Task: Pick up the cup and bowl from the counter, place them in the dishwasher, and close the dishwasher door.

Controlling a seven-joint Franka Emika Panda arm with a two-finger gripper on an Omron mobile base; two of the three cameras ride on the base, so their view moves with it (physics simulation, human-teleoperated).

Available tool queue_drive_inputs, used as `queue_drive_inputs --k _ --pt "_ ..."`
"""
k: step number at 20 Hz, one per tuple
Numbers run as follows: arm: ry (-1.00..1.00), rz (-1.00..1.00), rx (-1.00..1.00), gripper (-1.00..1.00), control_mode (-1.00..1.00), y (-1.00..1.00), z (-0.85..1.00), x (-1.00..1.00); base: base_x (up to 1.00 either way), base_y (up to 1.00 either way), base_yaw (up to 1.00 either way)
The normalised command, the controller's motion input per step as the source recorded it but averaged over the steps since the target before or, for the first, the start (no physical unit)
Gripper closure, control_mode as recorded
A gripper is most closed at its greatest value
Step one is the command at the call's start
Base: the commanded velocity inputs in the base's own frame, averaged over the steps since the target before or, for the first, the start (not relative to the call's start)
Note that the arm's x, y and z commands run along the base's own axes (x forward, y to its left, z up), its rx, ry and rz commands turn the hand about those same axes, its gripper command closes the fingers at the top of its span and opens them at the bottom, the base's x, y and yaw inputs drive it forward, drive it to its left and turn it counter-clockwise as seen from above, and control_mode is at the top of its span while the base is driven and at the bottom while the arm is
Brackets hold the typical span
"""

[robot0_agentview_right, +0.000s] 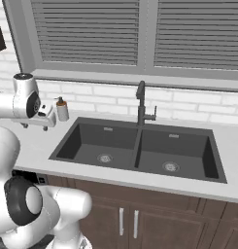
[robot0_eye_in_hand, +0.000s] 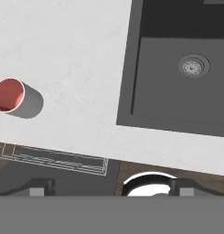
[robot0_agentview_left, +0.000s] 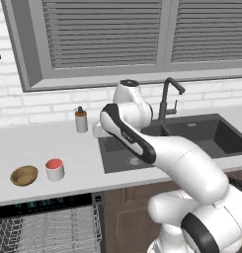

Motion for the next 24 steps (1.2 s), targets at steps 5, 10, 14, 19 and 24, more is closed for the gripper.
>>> queue_drive_inputs --k 5,10,14,19,24 --pt "0.08 0.0 0.0 -1.0 -1.0 0.74 -0.19 0.26 0.0 0.0 0.0" --pt "0.13 0.01 0.0 -1.0 -1.0 0.66 -0.23 0.13 0.0 0.0 0.0" --pt "0.13 0.02 0.0 -1.0 -1.0 0.52 -0.29 0.06 0.0 0.0 0.0" --pt "0.05 0.01 0.0 -1.0 -1.0 0.42 -0.28 0.05 0.0 0.0 0.0" --pt "0.0 0.0 0.0 -1.0 -1.0 0.44 -0.33 0.0 0.0 0.0 0.0"
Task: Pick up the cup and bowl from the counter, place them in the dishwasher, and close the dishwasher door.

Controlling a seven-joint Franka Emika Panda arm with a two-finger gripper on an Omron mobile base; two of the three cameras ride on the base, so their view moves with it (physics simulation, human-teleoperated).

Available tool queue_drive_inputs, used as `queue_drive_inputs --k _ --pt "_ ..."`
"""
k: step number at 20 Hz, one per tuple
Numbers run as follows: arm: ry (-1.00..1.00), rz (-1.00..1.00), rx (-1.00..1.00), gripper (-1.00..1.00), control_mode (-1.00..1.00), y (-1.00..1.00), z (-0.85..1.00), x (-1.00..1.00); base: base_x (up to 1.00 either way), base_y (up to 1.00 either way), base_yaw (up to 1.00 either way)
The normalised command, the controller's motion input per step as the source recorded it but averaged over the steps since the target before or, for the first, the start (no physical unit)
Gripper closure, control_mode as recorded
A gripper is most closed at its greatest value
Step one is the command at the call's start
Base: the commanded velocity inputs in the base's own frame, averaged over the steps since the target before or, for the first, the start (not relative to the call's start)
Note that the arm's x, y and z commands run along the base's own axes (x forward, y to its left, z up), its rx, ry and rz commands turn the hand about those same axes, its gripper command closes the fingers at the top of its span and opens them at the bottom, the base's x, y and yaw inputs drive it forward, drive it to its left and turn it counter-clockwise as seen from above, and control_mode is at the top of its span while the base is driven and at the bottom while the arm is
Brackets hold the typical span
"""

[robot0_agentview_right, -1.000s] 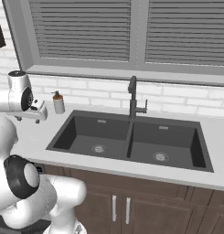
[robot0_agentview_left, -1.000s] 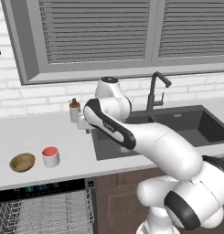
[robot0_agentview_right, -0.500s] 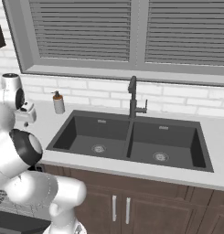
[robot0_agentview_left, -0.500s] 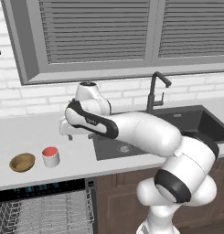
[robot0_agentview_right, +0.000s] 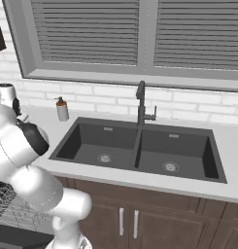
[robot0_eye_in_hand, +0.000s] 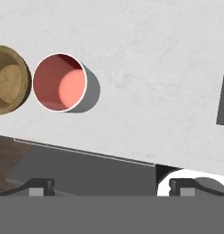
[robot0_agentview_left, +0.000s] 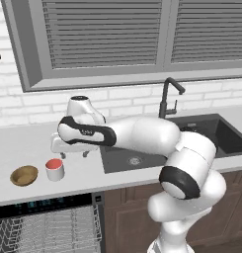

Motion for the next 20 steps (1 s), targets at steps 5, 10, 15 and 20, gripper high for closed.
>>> queue_drive_inputs --k 5,10,15,20 --pt "0.0 0.0 0.0 -1.0 -1.0 0.37 -0.29 0.0 0.0 0.0 0.0" --pt "0.0 0.0 0.0 -1.0 -1.0 0.19 -0.22 0.0 0.0 0.0 0.0" --pt "0.0 0.0 0.0 -1.0 -1.0 0.03 -0.22 0.0 0.0 0.0 0.0" --pt "-0.02 0.0 0.0 -1.0 -1.0 0.0 -0.22 0.06 0.0 0.0 0.0"
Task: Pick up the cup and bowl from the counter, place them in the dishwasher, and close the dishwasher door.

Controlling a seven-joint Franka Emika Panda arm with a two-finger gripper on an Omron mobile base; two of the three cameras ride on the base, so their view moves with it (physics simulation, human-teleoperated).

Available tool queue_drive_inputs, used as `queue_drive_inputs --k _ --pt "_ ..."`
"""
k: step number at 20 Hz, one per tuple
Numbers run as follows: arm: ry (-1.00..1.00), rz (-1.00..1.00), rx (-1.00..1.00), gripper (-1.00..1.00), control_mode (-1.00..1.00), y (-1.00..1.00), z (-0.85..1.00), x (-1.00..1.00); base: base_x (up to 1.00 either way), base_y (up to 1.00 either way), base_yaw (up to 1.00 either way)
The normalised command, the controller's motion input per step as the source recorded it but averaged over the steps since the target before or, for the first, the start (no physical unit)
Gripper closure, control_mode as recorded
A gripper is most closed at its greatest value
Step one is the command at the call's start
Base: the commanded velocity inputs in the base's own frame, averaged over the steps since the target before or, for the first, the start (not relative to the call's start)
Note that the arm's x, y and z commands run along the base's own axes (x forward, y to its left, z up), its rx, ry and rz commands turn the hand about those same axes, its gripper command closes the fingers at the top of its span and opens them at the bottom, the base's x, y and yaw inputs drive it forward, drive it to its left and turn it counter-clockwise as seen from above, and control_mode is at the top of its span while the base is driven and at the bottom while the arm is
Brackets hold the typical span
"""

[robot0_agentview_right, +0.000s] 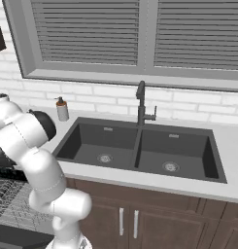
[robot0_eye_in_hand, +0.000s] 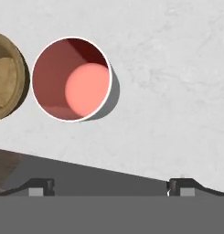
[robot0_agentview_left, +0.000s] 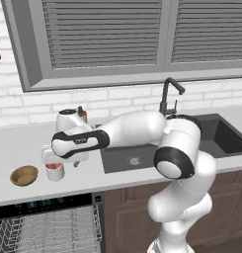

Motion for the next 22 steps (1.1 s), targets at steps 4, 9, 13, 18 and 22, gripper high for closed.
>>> queue_drive_inputs --k 4,9,13,18,22 --pt "-0.03 0.0 0.0 -1.0 -1.0 0.0 -0.14 0.27 0.0 0.0 0.0" --pt "-0.04 0.0 0.0 -1.0 -1.0 0.0 -0.09 0.33 0.0 0.0 0.0" --pt "-0.03 0.0 0.0 -1.0 -1.0 0.0 -0.08 0.36 0.0 0.0 0.0" --pt "-0.02 0.0 0.0 -1.0 -1.0 0.02 -0.14 0.31 0.0 0.0 0.0" --pt "0.0 0.0 0.0 -1.0 -1.0 0.18 -0.14 0.28 0.0 0.0 0.0"
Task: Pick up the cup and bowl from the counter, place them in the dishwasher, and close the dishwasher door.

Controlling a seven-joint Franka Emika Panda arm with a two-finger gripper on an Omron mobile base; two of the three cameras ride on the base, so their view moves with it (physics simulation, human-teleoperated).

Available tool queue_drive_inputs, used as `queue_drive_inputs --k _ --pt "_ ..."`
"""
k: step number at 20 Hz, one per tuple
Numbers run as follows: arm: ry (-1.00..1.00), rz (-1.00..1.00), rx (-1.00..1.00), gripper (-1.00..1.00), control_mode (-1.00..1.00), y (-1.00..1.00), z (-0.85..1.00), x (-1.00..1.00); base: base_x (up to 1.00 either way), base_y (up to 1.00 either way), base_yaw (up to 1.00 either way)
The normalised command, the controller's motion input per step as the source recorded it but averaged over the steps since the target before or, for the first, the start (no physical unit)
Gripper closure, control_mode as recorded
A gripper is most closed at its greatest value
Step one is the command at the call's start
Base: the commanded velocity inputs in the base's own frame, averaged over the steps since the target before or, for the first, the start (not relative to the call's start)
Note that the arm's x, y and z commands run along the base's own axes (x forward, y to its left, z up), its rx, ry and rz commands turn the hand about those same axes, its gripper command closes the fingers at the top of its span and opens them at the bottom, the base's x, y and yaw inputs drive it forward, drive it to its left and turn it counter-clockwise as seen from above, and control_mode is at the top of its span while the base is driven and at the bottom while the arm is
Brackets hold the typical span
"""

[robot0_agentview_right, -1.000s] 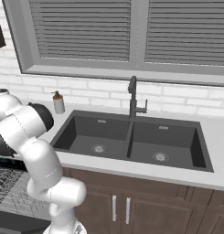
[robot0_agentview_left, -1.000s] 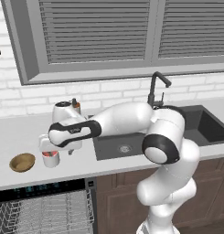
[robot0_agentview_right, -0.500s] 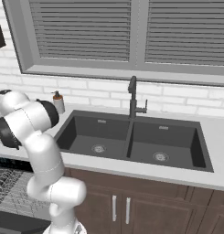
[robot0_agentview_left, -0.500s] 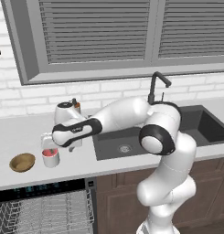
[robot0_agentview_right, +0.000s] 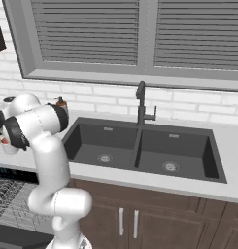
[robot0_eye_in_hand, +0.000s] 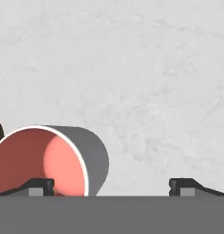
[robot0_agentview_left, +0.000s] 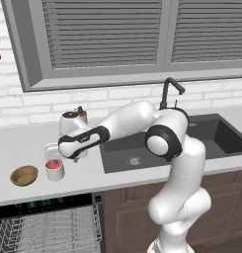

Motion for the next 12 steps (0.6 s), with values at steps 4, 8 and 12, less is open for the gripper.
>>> queue_drive_inputs --k 4,8,12 --pt "0.0 0.0 0.0 -1.0 -1.0 0.32 -0.14 0.17 0.0 0.0 0.0" --pt "0.0 0.0 0.0 -1.0 -1.0 0.35 -0.1 0.12 0.0 0.0 0.0" --pt "0.0 0.0 0.0 -1.0 -1.0 0.25 -0.19 0.12 0.0 0.0 0.0"
